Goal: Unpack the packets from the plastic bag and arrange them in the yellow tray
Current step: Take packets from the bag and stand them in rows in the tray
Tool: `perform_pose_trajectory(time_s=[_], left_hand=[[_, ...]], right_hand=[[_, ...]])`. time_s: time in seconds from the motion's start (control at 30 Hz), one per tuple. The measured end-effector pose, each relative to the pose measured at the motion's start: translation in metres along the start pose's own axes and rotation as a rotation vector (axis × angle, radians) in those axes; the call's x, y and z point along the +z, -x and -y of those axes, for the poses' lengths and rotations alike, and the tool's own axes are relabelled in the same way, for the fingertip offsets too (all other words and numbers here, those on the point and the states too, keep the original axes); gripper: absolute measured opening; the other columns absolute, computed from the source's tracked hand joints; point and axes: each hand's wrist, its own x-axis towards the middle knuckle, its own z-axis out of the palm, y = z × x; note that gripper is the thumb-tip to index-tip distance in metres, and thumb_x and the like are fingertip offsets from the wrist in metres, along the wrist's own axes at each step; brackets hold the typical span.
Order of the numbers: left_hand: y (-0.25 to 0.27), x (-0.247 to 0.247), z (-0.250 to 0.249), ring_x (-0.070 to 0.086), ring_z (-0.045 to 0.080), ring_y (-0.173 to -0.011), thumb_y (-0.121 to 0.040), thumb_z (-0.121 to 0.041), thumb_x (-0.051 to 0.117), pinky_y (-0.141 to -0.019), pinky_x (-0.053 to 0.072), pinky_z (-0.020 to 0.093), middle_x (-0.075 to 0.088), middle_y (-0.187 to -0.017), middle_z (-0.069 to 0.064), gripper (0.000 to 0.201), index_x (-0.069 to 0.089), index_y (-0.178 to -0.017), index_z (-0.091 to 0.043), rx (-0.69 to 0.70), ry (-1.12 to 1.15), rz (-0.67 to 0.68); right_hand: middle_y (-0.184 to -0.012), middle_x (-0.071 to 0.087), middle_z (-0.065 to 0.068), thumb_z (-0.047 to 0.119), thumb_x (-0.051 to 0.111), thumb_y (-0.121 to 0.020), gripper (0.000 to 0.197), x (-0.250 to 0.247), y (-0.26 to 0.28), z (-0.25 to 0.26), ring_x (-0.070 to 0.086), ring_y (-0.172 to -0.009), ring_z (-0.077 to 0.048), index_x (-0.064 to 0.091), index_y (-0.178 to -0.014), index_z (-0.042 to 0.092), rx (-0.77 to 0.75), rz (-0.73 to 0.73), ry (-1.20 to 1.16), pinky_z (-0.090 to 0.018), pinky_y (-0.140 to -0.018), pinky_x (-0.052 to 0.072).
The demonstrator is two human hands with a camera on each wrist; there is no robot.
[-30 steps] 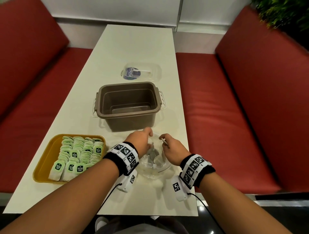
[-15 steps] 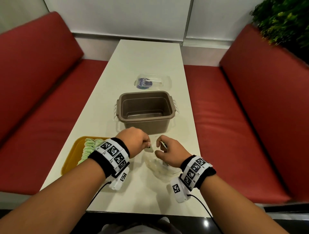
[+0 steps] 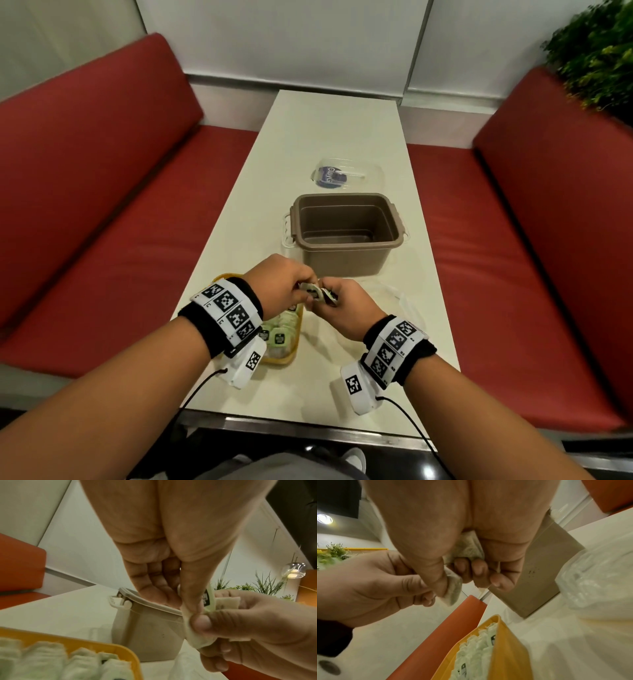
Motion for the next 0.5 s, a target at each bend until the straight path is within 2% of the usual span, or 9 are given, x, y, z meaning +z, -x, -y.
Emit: perform_pose_trajectory(time_s=[0.1,0.2,0.27,0.33,0.4,0.5], left_hand=[[0.015,-0.011,0.021,0.056,0.008,-0.072,-0.085,-0.028,0.072,-0.071,0.044,0.025,0.061,-0.074,-0.011,0.012,0.072,-0.097,-0.025,-0.049,0.000,-0.019],[0.029,-0.022,0.044,0.055,0.008,-0.073,-0.086,-0.030,0.071,-0.070,0.041,0.023,0.060,-0.075,-0.014,0.011,0.071,-0.097,-0.027,-0.106,-0.024,-0.062],[0.038,-0.026,0.059,0.055,0.009,-0.075,-0.087,-0.029,0.070,-0.069,0.037,0.021,0.061,-0.078,-0.013,0.013,0.070,-0.100,-0.026,-0.152,-0.052,-0.046],[0.045,-0.028,0.069,0.060,0.014,-0.086,-0.089,-0.028,0.067,-0.070,0.036,0.021,0.067,-0.091,-0.007,0.018,0.068,-0.107,-0.024,-0.194,-0.120,0.056],[0.050,-0.026,0.075,0.061,0.018,-0.099,-0.091,-0.027,0.064,-0.073,0.036,0.020,0.068,-0.105,-0.001,0.024,0.067,-0.115,-0.022,-0.214,-0.206,0.207],[0.052,-0.011,0.084,0.060,0.020,-0.102,-0.092,-0.028,0.063,-0.073,0.036,0.021,0.066,-0.112,0.002,0.034,0.064,-0.125,-0.020,-0.208,-0.275,0.450]], right_hand=[[-0.063,0.054,0.008,0.028,0.068,-0.091,0.015,0.012,-0.006,0.008,0.046,-0.056,-0.006,0.062,-0.079,0.022,0.031,0.019,0.032,-0.025,-0.058,0.039],[-0.071,0.060,0.006,0.023,0.062,-0.093,0.011,0.019,-0.011,0.012,0.052,-0.066,-0.009,0.064,-0.083,0.022,0.085,0.047,0.023,-0.030,-0.068,0.044],[-0.074,0.061,0.004,0.025,0.057,-0.092,0.013,0.024,-0.012,0.015,0.053,-0.071,-0.011,0.064,-0.084,0.019,0.119,0.066,-0.012,-0.032,-0.073,0.045],[-0.075,0.058,0.006,0.032,0.049,-0.084,0.022,0.029,-0.013,0.016,0.050,-0.070,-0.008,0.061,-0.086,0.014,0.145,0.080,-0.079,-0.030,-0.070,0.042],[-0.071,0.051,0.014,0.032,0.042,-0.081,0.025,0.033,-0.013,0.018,0.043,-0.065,-0.002,0.055,-0.085,0.010,0.167,0.099,-0.155,-0.024,-0.065,0.035],[-0.061,0.043,0.018,0.027,0.033,-0.081,0.024,0.040,-0.014,0.021,0.039,-0.060,0.000,0.048,-0.083,0.007,0.156,0.105,-0.185,-0.017,-0.059,0.031]])
